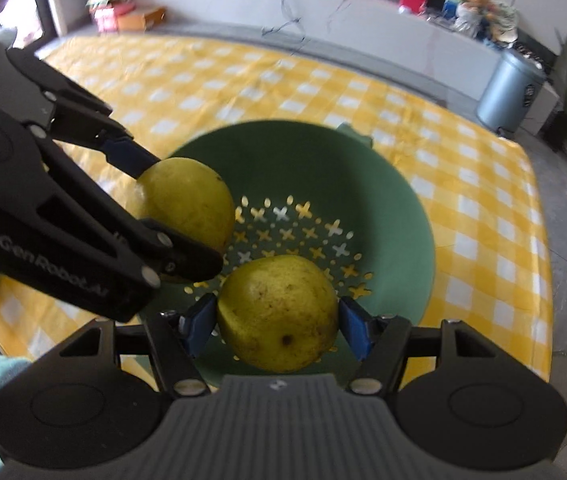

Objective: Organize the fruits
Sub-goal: 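Carry both pears over the green colander with both tools, then lower both pears into the colander and open both tools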

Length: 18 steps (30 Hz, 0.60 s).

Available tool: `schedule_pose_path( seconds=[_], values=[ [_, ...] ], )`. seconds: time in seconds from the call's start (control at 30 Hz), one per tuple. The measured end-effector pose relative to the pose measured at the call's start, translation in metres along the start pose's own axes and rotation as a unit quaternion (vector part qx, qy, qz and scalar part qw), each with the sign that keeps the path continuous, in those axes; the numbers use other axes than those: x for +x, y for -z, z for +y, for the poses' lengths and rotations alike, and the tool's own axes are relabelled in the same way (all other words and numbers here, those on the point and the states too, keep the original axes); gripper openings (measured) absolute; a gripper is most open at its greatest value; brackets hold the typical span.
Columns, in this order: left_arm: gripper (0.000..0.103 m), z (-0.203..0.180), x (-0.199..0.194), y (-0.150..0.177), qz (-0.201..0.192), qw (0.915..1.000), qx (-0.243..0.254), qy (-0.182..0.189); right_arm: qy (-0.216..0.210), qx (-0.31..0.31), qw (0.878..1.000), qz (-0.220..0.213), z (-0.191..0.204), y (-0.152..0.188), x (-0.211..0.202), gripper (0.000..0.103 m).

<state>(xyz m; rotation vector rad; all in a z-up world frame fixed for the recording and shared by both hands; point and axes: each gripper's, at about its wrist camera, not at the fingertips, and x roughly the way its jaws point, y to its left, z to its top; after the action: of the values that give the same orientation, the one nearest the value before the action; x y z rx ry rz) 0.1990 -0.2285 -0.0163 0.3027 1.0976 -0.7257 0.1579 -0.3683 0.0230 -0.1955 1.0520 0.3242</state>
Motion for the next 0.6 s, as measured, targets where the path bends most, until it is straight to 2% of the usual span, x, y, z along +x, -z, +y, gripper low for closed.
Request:
schedule_pose_path(
  seconds=[0.3, 0.6],
  values=[
    [0.075, -0.001, 0.023, -0.011, 0.051, 0.9983, 0.026, -0.005, -0.023, -0.021, 0.998, 0.052, -0.007, -0.009, 0.025, 0.063],
    [0.076, -0.004, 0.031, -0.014, 0.062, 0.9972, 0.037, -0.017, -0.033, -0.013, 0.997, 0.068, -0.010, -0.012, 0.030, 0.064]
  ],
)
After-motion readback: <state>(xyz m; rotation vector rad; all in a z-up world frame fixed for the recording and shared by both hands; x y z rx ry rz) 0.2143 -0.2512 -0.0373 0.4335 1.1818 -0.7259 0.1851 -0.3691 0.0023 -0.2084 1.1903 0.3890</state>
